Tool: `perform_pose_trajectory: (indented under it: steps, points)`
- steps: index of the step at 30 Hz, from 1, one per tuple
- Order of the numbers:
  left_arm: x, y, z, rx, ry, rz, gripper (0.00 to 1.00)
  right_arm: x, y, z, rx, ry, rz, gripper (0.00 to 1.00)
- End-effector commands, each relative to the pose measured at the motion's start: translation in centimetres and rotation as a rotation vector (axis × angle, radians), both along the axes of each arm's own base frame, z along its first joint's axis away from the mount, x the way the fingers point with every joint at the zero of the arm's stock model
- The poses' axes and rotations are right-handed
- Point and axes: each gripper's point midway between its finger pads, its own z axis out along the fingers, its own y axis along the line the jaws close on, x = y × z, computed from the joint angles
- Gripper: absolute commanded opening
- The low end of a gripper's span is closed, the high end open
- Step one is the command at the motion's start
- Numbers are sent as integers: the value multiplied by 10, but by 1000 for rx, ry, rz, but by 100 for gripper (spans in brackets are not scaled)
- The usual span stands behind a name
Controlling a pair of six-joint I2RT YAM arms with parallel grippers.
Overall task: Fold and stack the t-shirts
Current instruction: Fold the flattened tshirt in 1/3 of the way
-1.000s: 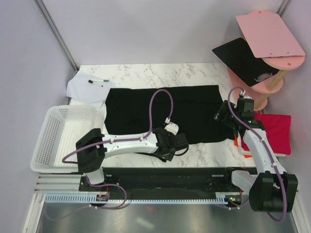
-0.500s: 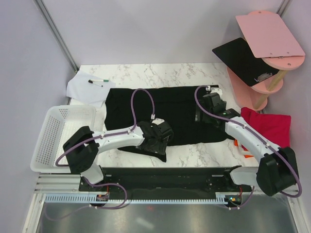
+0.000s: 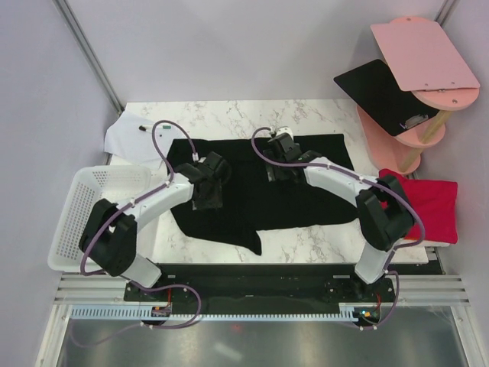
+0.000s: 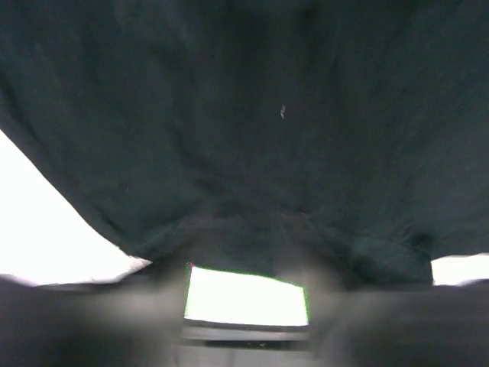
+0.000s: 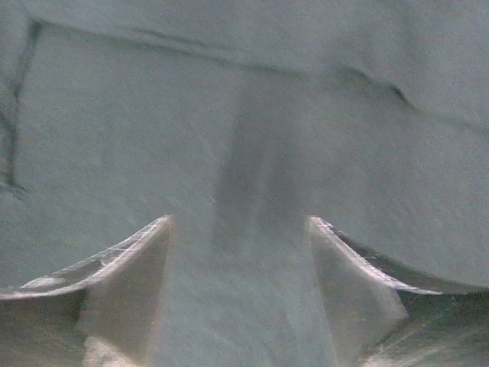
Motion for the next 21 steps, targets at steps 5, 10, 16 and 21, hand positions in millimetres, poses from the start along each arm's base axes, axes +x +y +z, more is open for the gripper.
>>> perform_pose_trajectory:
  steps: [5,10,16,21]
  points:
    - [58,15,12,10,-26,45,2,28,30,-12,12,13,45,0]
    - [80,33,-15,89,57,80,2,30,27,-36,-51,69,48,0]
    - [98,45,-29,121,94,107,2,33,25,-57,-93,110,39,0]
    - [108,59,-41,157,132,137,2,39,33,-73,-97,143,53,0]
